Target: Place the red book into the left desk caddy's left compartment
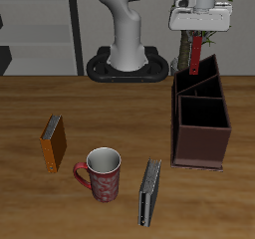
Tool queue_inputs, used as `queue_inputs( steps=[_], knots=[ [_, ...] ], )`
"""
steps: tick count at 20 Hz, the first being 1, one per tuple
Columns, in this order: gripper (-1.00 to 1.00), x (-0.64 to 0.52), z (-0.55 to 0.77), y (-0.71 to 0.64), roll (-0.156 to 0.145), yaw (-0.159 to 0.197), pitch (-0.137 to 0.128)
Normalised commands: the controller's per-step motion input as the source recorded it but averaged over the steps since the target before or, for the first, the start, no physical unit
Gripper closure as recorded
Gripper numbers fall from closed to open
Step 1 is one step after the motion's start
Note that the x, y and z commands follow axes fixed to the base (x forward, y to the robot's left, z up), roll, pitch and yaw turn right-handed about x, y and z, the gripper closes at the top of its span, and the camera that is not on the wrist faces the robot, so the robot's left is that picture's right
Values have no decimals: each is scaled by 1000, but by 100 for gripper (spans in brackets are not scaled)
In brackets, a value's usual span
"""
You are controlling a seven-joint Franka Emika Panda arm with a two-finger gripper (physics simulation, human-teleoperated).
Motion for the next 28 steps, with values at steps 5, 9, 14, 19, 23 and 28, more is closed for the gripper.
queue_inputs(
  steps=[5,9,14,19,23,28],
  knots=[
    [100,33,-93,111,18,-4,14],
    [100,34,-127,58,7,-39,25],
    [100,-18,-151,123,32,-21,28],
    [100,25,-124,96,21,-22,26],
    [100,43,-156,42,16,-2,19],
    [100,141,-252,-63,-20,15,41]
  ],
)
